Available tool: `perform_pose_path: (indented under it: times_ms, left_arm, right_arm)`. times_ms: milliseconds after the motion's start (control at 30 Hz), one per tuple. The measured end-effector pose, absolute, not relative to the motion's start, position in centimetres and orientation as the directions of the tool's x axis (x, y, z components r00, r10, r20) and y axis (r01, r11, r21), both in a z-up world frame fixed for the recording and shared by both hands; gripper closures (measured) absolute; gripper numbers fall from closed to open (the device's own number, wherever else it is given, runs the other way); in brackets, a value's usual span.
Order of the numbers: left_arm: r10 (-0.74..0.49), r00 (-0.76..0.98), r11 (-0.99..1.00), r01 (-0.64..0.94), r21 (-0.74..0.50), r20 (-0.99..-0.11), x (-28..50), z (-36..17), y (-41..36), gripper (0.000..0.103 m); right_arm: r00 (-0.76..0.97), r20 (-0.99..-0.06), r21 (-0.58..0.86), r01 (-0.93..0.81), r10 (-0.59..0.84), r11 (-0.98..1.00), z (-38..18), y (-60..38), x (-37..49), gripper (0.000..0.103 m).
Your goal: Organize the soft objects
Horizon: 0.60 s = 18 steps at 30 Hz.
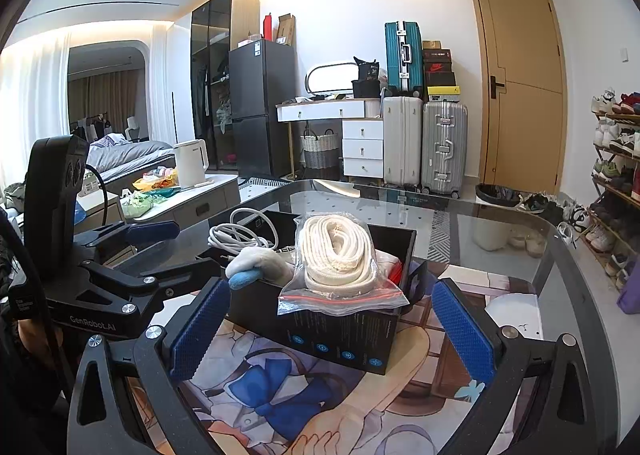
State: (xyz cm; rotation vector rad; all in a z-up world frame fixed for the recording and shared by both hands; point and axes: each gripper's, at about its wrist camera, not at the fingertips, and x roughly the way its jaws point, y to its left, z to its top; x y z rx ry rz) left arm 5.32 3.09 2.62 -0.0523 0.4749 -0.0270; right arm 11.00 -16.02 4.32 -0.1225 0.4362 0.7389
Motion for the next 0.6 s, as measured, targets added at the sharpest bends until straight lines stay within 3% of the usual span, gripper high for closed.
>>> perform_pose_path:
  times_ms: [600]
  left_arm:
    - [-0.044,0.891,0.992,-0.013,-0.123,-0.452,5.5,3.0,4.4,0.0]
  right_arm:
    - [0.654,-0.426,0.056,-0.671,0.625,0.74,4.4,-16.3,11.1,0.001]
